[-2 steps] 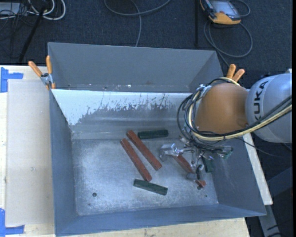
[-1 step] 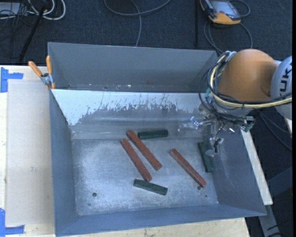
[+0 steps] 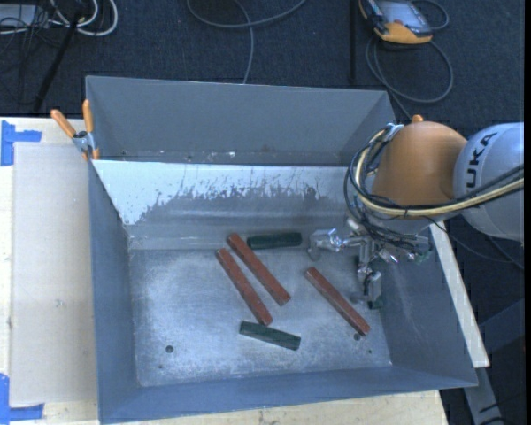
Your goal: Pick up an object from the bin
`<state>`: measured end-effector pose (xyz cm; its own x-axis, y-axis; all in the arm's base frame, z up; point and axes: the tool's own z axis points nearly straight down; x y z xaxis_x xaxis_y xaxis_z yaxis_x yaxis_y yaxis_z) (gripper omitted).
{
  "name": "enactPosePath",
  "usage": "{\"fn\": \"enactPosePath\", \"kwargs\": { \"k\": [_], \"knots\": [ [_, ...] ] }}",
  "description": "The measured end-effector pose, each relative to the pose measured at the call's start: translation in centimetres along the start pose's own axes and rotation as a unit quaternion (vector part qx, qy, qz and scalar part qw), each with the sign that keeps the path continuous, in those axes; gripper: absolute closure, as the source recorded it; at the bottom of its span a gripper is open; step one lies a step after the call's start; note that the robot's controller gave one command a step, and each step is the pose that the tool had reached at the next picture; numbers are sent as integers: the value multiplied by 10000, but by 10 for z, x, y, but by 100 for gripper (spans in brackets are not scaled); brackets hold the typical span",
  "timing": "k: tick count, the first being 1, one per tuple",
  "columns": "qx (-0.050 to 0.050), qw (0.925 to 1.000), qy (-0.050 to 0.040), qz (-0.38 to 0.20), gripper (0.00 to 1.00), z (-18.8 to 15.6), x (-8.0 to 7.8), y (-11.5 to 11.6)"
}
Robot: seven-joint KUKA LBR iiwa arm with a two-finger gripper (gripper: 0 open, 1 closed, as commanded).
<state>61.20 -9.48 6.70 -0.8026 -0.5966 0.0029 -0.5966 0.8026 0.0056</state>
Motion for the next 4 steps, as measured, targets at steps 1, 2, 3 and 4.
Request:
{"fn": "enactPosePath", "kwargs": {
  "k": [1, 2, 3, 4],
  "knots": [
    [8, 9994, -21, 347, 0, -5, -33, 51],
    [14, 9961, -54, 884, 0, -79, -77, 156],
    [19, 9973, -1, -730, 0, -1, -127, 166],
    [30, 9361, -15, -3517, 0, -12, -129, 164]
  ]
}}
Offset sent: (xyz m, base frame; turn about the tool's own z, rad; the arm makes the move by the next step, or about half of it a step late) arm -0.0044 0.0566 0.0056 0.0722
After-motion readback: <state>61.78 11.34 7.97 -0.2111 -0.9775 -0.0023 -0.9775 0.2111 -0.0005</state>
